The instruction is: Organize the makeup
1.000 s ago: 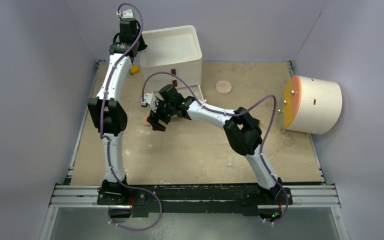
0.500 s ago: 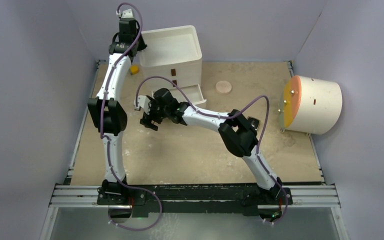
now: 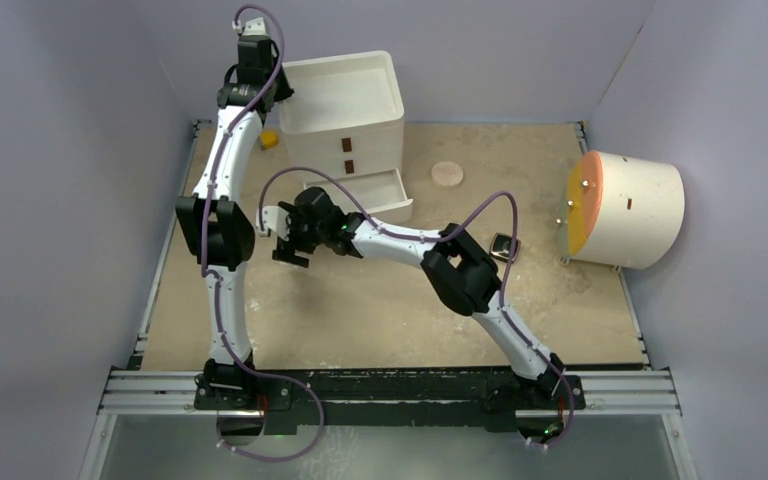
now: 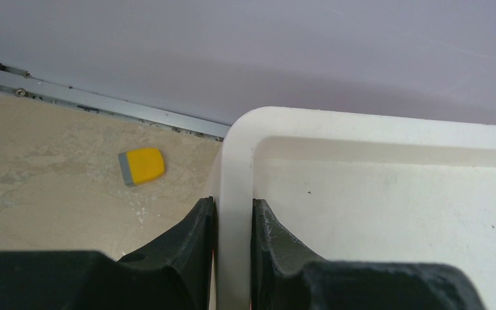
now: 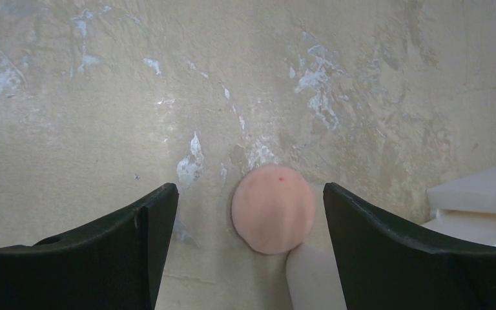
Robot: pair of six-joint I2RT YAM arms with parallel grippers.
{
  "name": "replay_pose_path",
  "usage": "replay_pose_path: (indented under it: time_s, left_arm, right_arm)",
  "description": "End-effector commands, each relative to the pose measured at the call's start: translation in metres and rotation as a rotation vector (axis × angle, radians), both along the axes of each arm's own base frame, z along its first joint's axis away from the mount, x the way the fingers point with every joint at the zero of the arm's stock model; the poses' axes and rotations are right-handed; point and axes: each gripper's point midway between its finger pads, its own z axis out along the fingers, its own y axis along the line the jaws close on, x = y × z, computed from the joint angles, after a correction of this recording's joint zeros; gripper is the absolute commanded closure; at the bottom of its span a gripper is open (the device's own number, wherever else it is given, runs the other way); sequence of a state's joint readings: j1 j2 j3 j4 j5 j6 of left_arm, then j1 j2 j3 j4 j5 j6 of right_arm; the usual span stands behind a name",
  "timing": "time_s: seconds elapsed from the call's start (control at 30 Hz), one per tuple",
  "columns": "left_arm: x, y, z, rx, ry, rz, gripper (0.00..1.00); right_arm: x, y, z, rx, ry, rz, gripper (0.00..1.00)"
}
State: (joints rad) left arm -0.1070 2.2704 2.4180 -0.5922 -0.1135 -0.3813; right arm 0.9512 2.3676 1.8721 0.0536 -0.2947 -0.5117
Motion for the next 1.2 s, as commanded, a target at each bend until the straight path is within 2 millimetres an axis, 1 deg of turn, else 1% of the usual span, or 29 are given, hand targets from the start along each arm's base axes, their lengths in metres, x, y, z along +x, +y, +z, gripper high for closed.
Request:
replay_pose_path:
  time_s: [0.0, 0.13, 0.27, 0.33, 0.53, 0.73, 0.93, 1.03, 1.17]
  left_arm:
    - [-0.01, -0.037, -0.048, -0.116, 0.145, -0.12, 1.0]
    - [-0.011, -0.036, -0.049, -0.11, 0.15, -0.123, 1.0]
    - [-0.012, -0.035, -0.052, -0.098, 0.158, -0.123, 1.0]
    - [-0.012, -0.035, -0.054, -0.094, 0.162, -0.123, 1.0]
    - [-0.013, -0.033, -0.057, -0.081, 0.169, -0.124, 1.0]
    - [-0.014, -0.028, -0.059, -0.069, 0.176, -0.119, 1.0]
    - [-0.015, -0.024, -0.056, -0.064, 0.173, -0.113, 1.0]
    - [-0.016, -0.024, -0.053, -0.063, 0.169, -0.114, 1.0]
    - [-0.016, -0.023, -0.054, -0.062, 0.17, -0.114, 1.0]
  right_arm:
    - [0.004, -0.003, -0.027, -0.111, -0.055, 0.004, 0.15]
    - [0.006, -0.002, -0.042, -0.158, -0.084, 0.005, 0.16]
    - [0.01, -0.004, -0.059, -0.193, -0.085, -0.012, 0.2]
    - [0.006, -0.005, -0.069, -0.208, -0.06, -0.001, 0.21]
    - [0.012, -0.012, -0.082, -0.228, 0.006, -0.04, 0.22]
    - [0.018, -0.026, -0.084, -0.276, 0.111, -0.098, 0.26]
    - [0.018, -0.051, -0.085, -0.31, 0.215, -0.173, 0.32]
    - [0.022, -0.063, -0.083, -0.311, 0.252, -0.214, 0.34]
    - [0.027, -0.073, -0.085, -0.319, 0.286, -0.241, 0.39]
